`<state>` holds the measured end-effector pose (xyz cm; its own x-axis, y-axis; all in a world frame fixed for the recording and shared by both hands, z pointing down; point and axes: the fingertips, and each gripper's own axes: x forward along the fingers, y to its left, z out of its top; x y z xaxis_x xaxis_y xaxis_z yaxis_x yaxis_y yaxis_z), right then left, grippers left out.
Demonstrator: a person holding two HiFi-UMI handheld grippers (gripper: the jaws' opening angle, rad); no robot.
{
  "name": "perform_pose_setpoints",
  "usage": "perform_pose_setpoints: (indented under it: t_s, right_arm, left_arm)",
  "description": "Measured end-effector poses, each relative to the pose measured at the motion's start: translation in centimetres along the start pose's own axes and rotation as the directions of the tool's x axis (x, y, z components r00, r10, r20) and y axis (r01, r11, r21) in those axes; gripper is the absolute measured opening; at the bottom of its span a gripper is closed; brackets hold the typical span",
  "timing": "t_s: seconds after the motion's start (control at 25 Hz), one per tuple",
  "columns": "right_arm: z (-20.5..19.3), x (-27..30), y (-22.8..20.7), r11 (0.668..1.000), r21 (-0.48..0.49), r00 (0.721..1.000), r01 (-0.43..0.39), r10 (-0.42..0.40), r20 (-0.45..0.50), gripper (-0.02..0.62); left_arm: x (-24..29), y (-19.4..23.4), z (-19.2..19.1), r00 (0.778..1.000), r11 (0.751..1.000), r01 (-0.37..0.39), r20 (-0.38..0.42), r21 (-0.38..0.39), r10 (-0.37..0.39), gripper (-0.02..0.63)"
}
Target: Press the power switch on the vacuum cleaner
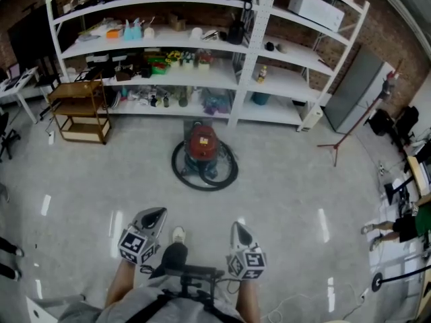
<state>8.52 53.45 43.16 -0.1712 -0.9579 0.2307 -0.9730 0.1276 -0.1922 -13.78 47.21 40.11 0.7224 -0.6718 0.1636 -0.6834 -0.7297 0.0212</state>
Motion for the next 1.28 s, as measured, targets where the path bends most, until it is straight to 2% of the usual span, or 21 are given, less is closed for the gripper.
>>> perform_pose_setpoints:
  t_s: [0.32, 0.92, 1.28]
  right_arm:
    - [1.1, 5.9, -1.0, 1.0, -0.016, 1.0, -0.005, 0.005, -0.017, 0.012]
    - [6.5, 16.8, -4.1, 0.998, -0.014, 0.997, 0.063, -0.063, -0.043, 0.012]
    - [8.3, 23.1, -5.0, 0.996, -0.016, 0.994, 0.093, -0.094, -0.05, 0.012]
  left_arm:
    - [4.7, 4.4, 0.5, 1.0, 1.0, 0.0, 0.006, -0.015, 0.0, 0.006]
    - [14.7, 13.0, 3.8, 0.999, 0.999, 0.042, -0.011, -0.028, -0.043, 0.006]
    - [19.8, 18.6, 4.1, 0.998, 0.998, 0.057, -0.023, -0.019, -0.058, 0.006]
